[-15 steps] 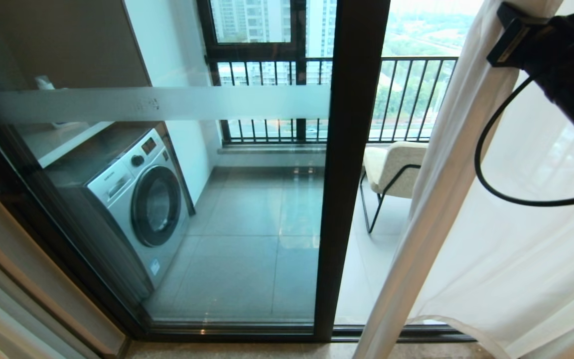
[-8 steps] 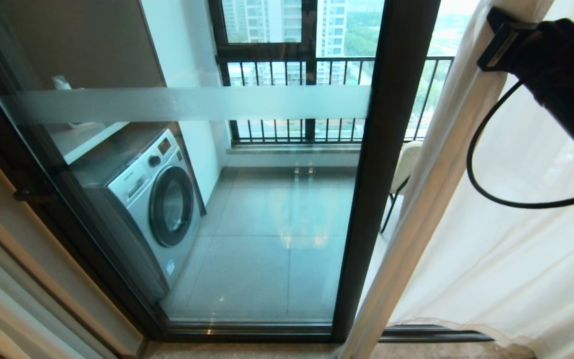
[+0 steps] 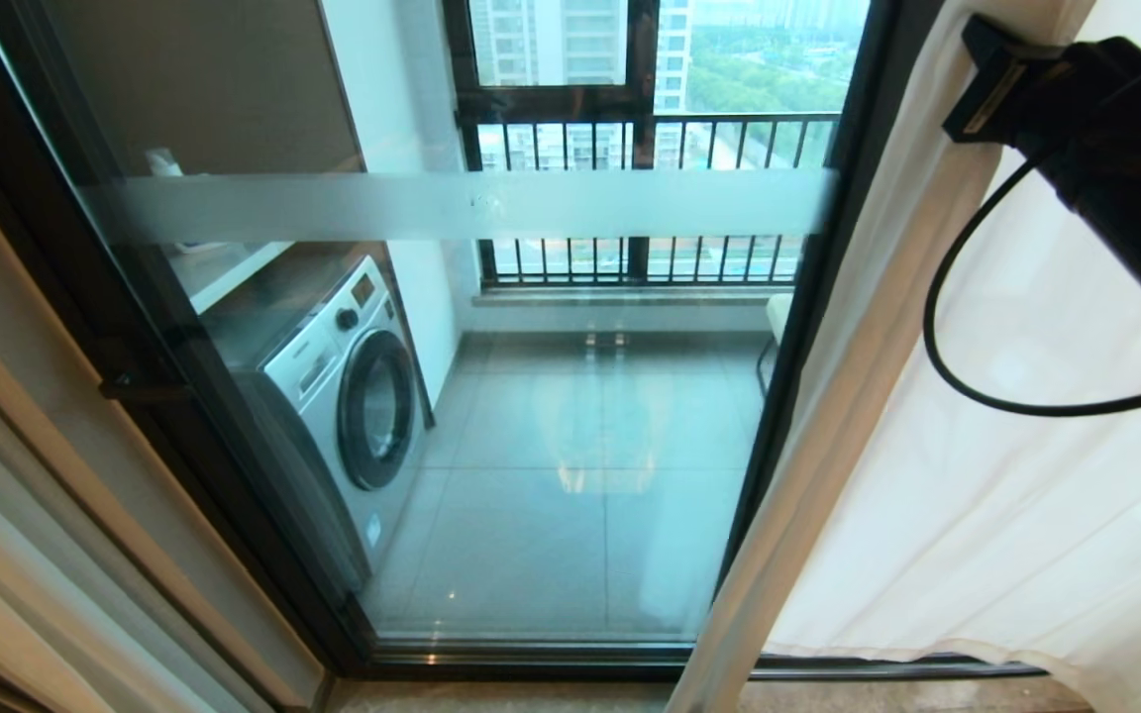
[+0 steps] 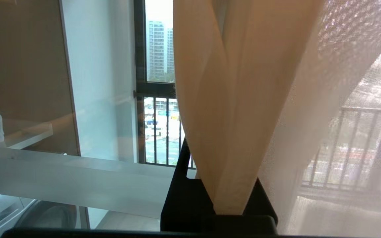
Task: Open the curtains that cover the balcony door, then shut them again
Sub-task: Close the inner curtains on both sides
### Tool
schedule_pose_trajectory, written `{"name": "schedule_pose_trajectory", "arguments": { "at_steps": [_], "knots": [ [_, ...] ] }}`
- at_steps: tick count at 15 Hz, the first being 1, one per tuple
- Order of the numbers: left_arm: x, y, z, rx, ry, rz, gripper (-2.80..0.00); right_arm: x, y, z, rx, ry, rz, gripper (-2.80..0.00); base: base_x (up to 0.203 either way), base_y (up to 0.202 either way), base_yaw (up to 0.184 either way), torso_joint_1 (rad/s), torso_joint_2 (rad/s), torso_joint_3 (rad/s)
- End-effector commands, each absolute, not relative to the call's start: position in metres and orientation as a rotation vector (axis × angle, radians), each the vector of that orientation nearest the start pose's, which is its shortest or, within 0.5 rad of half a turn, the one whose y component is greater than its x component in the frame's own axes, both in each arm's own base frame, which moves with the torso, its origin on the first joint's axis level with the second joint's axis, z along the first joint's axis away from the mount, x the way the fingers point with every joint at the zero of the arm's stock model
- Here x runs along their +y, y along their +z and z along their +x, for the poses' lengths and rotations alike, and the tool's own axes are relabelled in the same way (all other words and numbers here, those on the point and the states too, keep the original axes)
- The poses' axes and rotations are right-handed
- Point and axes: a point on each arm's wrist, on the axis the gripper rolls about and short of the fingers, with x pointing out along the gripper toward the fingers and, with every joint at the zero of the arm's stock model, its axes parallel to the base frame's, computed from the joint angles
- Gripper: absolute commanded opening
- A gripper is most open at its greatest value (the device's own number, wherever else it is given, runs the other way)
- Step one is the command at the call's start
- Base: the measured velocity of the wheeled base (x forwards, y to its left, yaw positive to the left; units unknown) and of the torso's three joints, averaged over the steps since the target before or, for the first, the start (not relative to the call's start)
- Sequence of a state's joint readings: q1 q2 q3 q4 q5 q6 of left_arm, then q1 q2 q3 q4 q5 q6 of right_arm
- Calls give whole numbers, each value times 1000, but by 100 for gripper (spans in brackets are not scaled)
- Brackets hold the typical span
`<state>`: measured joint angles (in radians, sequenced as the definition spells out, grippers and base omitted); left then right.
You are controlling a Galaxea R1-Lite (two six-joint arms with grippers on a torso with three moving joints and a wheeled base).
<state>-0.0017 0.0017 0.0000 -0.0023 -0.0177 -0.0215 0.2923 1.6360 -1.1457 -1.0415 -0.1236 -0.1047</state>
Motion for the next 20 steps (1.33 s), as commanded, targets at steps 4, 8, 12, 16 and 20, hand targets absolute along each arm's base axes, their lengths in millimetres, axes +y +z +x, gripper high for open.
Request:
{"name": "schedule_pose_trajectory", "arguments": {
  "at_steps": [4, 8, 12, 16, 20],
  "knots": [
    [0, 76, -23, -2, -20, -21, -280, 84, 339, 282, -555, 129, 18, -280, 0, 164, 1, 0, 1, 4],
    [0, 76, -23, -1, -19, -23, -280, 83, 339, 281, -557, 124, 19, -280, 0, 13, 0, -1, 1, 0],
    [0, 76, -23, -1, -20, -23, -280, 85, 340, 279, -560, 128, 21, -280, 0, 0, 0, 0, 0, 0],
    [0, 76, -23, -1, -20, -23, -280, 87, 340, 278, -562, 137, 13, -280, 0, 0, 0, 0, 0, 0],
    [0, 76, -23, -1, -20, -23, -280, 101, 340, 276, -563, 179, 1, -280, 0, 0, 0, 0, 0, 0]
  ]
}}
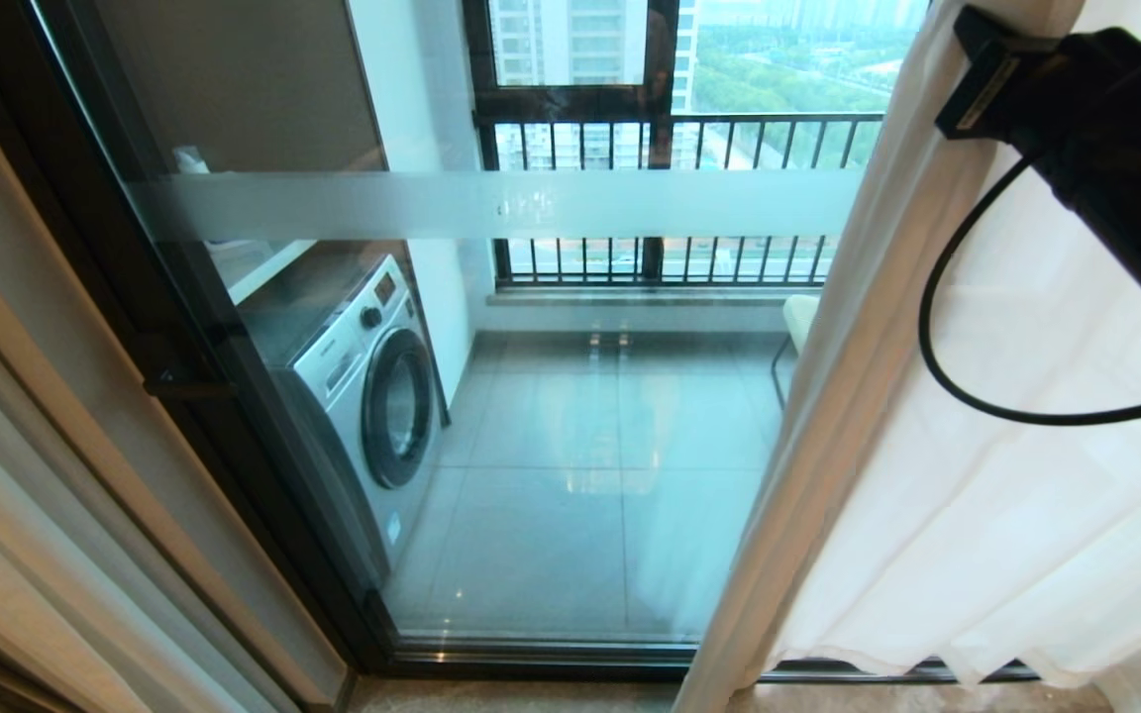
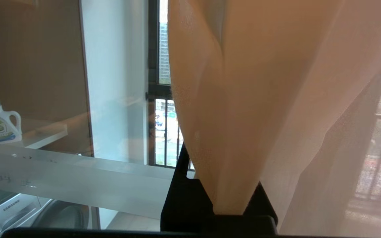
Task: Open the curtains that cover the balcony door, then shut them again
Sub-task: Close the inner curtains on both sides
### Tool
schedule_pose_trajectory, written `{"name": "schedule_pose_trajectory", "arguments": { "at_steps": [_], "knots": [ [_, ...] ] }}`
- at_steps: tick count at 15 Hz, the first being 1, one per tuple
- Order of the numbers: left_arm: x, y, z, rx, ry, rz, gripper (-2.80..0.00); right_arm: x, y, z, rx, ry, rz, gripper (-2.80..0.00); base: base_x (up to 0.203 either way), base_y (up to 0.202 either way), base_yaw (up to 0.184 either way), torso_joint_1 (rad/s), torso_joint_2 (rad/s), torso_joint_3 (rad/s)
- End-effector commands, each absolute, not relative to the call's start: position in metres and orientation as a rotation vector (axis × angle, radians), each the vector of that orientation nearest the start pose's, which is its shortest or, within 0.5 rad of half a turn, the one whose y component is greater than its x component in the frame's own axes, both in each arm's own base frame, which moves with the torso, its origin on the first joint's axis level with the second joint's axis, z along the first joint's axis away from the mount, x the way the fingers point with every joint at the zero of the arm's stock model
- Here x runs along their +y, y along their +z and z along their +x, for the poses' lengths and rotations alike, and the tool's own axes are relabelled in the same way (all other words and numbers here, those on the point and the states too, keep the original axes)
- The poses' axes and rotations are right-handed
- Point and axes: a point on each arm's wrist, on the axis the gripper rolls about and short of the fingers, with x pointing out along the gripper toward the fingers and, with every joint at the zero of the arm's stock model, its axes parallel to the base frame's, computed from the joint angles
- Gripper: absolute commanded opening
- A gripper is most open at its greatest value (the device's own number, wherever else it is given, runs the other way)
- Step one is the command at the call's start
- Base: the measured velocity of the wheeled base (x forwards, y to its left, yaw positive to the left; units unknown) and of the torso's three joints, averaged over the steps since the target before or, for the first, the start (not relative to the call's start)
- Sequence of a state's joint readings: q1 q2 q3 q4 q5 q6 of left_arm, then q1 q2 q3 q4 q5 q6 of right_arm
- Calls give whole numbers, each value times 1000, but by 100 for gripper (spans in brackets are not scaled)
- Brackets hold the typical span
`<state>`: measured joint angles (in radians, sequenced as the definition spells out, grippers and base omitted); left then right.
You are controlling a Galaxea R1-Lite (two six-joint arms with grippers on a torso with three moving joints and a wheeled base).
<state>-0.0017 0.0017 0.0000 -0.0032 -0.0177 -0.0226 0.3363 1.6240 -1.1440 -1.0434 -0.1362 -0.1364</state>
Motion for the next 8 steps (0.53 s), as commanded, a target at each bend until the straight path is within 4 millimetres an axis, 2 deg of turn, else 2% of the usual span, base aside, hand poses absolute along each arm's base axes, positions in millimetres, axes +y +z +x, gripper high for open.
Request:
{"name": "schedule_pose_trajectory", "arguments": {
  "at_steps": [1, 3, 8],
  "knots": [
    [0, 76, -23, -1, -20, -23, -280, 108, 340, 274, -563, 200, -4, -280, 0, 0, 0, 0, 0, 0],
    [0, 76, -23, -1, -20, -23, -280, 125, 339, 274, -567, 241, -19, -280, 0, 0, 0, 0, 0, 0],
    [0, 76, -23, -1, -20, -23, -280, 169, 341, 292, -596, 314, -25, -280, 0, 0, 0, 0, 0, 0]
  ]
}}
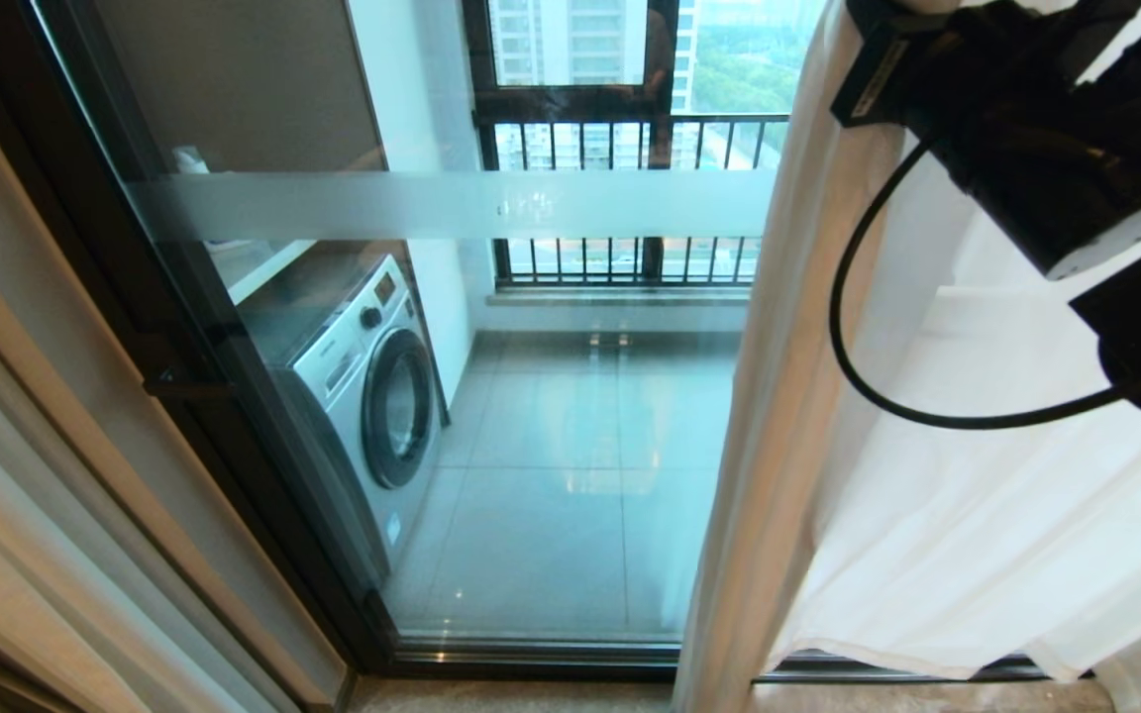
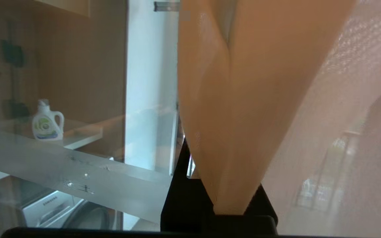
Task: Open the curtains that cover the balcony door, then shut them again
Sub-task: Close the inner curtains on both sides
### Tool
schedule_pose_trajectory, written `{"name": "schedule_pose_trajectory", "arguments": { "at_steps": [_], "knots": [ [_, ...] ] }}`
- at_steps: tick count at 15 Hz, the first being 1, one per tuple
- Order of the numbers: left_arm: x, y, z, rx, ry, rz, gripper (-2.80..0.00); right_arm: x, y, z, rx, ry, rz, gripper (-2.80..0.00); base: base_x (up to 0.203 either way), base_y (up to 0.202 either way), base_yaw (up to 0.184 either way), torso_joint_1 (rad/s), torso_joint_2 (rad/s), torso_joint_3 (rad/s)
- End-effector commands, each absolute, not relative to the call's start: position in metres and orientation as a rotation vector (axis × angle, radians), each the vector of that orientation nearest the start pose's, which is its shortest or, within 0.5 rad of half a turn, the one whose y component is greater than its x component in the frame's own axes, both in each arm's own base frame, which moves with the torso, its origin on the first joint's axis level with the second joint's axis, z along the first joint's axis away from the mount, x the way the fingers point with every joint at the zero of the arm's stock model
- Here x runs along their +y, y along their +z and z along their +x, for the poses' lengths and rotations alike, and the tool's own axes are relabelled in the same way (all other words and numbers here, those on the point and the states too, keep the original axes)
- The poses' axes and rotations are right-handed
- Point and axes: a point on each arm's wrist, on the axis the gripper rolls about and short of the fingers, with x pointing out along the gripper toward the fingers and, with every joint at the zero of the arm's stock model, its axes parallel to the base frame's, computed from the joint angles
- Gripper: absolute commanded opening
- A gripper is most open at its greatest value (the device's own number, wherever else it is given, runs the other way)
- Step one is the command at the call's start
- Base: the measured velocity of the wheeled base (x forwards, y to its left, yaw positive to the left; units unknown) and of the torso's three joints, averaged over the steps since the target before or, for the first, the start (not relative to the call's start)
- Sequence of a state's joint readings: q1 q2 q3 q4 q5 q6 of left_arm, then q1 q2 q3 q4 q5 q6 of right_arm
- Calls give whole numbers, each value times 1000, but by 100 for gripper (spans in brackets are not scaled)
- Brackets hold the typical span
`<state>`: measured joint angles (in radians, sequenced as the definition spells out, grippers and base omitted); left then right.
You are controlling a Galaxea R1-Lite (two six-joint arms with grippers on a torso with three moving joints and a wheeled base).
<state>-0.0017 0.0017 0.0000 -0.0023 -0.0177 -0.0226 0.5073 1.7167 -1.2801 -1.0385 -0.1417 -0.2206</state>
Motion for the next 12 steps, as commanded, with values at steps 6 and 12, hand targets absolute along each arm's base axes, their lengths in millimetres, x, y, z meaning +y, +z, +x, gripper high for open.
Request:
{"name": "schedule_pose_trajectory", "arguments": {
  "at_steps": [6, 12],
  "knots": [
    [0, 76, -23, -1, -20, -23, -280, 227, 331, 306, -615, 410, -19, -280, 0, 0, 0, 0, 0, 0],
    [0, 76, -23, -1, -20, -23, -280, 267, 316, 319, -639, 448, -40, -280, 0, 0, 0, 0, 0, 0]
  ]
}}
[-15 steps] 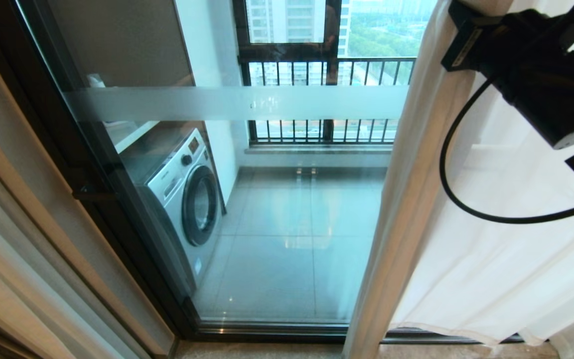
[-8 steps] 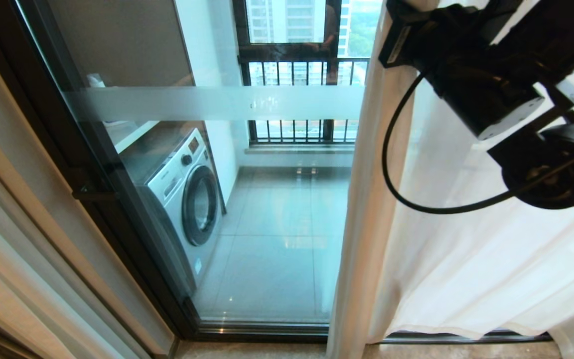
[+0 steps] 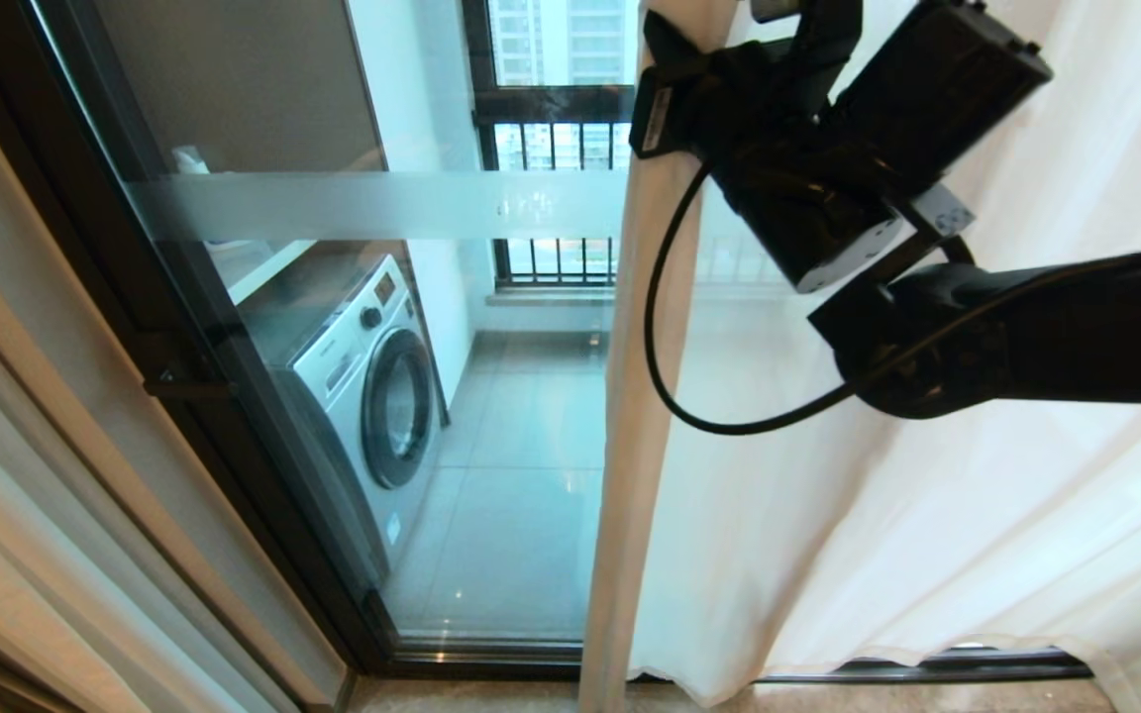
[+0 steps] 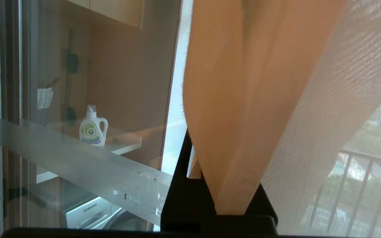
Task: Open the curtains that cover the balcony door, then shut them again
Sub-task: Close the inner curtains on both sides
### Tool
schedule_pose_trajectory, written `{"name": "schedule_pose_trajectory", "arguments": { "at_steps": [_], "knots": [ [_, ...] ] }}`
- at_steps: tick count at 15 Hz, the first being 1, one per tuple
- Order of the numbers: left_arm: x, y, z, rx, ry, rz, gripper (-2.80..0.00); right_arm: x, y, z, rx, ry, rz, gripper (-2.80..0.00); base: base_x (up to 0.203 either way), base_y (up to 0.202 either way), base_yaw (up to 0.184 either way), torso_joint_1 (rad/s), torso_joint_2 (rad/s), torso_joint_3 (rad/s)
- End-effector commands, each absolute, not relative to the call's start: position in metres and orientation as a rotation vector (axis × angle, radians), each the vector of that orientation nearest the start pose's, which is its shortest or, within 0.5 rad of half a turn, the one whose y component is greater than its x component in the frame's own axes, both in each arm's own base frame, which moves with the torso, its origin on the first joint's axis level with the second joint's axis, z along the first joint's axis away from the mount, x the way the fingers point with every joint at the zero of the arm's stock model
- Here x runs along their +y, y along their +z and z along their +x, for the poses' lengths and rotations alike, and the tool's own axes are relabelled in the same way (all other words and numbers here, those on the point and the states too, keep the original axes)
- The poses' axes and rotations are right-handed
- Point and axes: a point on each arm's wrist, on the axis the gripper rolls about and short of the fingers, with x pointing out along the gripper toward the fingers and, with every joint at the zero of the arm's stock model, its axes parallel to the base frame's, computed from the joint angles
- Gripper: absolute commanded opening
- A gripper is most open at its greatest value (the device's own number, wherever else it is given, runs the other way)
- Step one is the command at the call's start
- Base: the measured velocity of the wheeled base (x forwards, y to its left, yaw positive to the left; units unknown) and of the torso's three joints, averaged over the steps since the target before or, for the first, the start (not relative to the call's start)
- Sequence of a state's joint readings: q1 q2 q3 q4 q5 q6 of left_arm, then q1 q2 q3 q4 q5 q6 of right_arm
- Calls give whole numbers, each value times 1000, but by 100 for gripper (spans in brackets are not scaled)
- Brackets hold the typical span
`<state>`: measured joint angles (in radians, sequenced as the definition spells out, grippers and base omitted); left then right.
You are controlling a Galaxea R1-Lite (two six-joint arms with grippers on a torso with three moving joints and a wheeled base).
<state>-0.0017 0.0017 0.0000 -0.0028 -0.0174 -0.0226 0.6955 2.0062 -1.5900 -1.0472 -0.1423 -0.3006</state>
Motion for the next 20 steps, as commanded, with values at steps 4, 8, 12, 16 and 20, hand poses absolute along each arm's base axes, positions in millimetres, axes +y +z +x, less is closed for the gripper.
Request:
{"name": "schedule_pose_trajectory", "arguments": {
  "at_steps": [4, 8, 12, 16, 20],
  "knots": [
    [0, 76, -23, -1, -20, -23, -280, 276, 304, 330, -652, 440, -52, -280, 0, 0, 0, 0, 0, 0],
    [0, 76, -23, -1, -20, -23, -280, 281, 308, 336, -690, 423, -32, -280, 0, 0, 0, 0, 0, 0],
    [0, 76, -23, -1, -20, -23, -280, 277, 319, 332, -713, 413, -22, -280, 0, 0, 0, 0, 0, 0],
    [0, 76, -23, -1, -20, -23, -280, 269, 331, 326, -750, 392, -34, -280, 0, 0, 0, 0, 0, 0],
    [0, 76, -23, -1, -20, -23, -280, 244, 355, 320, -795, 335, -47, -280, 0, 0, 0, 0, 0, 0]
  ]
}}
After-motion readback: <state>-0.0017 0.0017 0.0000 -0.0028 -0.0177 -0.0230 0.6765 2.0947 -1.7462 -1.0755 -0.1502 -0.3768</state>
